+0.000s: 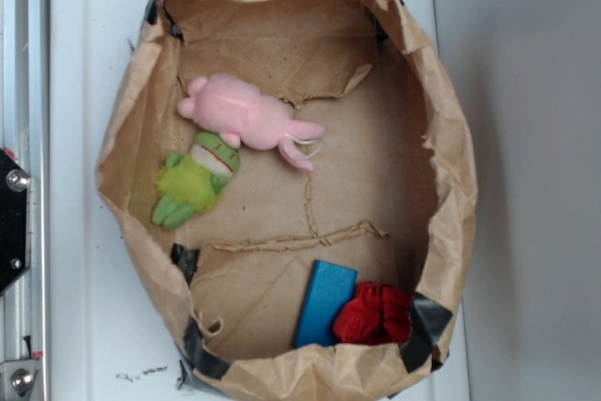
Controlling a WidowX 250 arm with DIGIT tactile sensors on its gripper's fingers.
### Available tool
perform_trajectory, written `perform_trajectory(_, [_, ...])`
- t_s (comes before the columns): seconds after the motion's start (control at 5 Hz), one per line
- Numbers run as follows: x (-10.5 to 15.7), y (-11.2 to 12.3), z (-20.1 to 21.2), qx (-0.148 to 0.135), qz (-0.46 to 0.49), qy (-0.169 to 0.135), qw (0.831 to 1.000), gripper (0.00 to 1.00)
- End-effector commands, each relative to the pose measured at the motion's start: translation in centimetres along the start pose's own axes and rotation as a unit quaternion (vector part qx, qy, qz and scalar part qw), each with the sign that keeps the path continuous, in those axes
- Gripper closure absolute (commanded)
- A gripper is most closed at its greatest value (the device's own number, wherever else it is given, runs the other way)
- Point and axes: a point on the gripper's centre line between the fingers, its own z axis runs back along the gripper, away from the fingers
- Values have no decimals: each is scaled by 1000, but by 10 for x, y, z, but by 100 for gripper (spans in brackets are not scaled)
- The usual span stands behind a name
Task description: Grab the pink bunny.
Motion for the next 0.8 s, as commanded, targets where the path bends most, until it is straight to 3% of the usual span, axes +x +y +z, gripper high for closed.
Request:
perform_trajectory(0.0, [0, 0, 0, 0, 0, 0, 1000, 0])
perform_trajectory(0.4, [97, 14, -36, -33, 19, -46, 998, 0])
perform_trajectory(0.6, [131, 23, -48, -36, -2, -61, 997, 0])
